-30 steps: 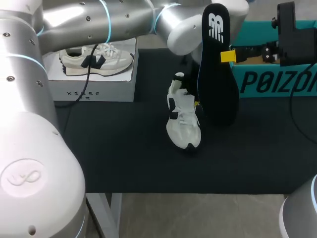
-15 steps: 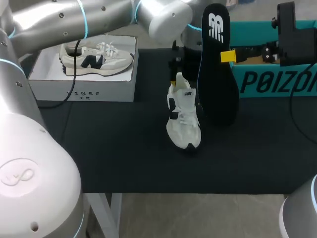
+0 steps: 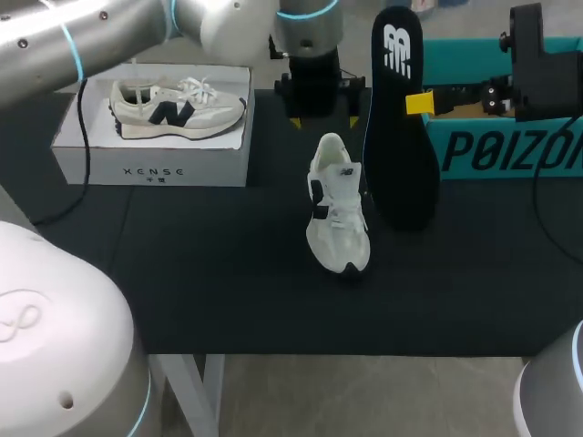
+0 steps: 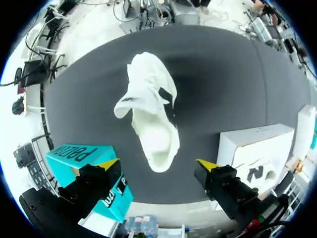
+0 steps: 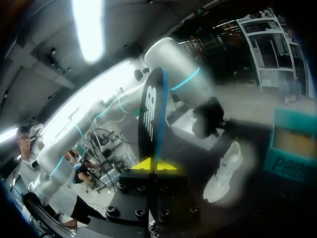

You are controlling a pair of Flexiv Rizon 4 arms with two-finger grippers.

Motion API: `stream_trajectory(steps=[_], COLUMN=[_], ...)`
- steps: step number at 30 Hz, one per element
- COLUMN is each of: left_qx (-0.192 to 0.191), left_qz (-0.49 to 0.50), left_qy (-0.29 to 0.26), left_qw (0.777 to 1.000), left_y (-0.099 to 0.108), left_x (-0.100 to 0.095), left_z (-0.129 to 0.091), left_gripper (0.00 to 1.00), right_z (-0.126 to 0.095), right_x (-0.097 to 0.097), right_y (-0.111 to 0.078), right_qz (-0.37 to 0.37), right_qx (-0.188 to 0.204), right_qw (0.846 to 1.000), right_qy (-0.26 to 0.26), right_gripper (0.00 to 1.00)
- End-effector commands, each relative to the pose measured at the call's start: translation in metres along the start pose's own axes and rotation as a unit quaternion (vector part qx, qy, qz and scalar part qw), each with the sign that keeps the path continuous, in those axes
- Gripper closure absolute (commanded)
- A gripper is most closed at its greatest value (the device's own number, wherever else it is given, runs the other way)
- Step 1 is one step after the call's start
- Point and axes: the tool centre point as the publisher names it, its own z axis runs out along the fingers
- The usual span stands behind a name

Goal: Take the shoe out of the shoebox, open the shoe tongue, remove and reinsert the insole, then place the shoe into the shoebox

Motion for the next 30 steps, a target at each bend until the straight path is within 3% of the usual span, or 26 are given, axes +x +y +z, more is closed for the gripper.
stream_trajectory(steps=[1,9,13,16,21,27,30], left_qx=[-0.004,-0.004,-0.009,-0.037,-0.081,-0.105,-0.119], left_qz=[0.002,0.002,-0.038,-0.058,-0.064,-0.065,-0.064], left_qy=[-0.069,-0.069,-0.19,-0.259,-0.346,-0.485,-0.533], left_qw=[0.998,0.998,0.981,0.963,0.933,0.866,0.836], left_y=[-0.004,-0.004,-0.003,0.004,0.009,-0.001,-0.006], left_x=[0.009,0.009,0.005,0.003,0.001,0.001,0.001], left_z=[-0.001,-0.001,-0.018,-0.047,-0.098,-0.14,-0.157], left_gripper=[0.0,0.0,0.0,0.0,0.0,0.0,0.0], right_z=[0.002,0.002,0.002,-0.004,-0.016,-0.016,-0.012], right_x=[-0.001,-0.001,-0.001,-0.016,-0.049,-0.093,-0.117], right_y=[0.0,0.0,0.0,0.023,0.054,0.075,0.08], right_qz=[0.0,0.0,0.0,0.037,0.106,0.203,0.243], right_qx=[0.0,0.0,0.0,-0.04,-0.07,-0.056,-0.041], right_qw=[1.0,1.0,1.0,0.998,0.99,0.971,0.963], right_qy=[0.0,0.0,0.0,0.018,0.064,0.113,0.113], right_gripper=[1.0,1.0,1.0,1.0,1.0,1.0,1.0])
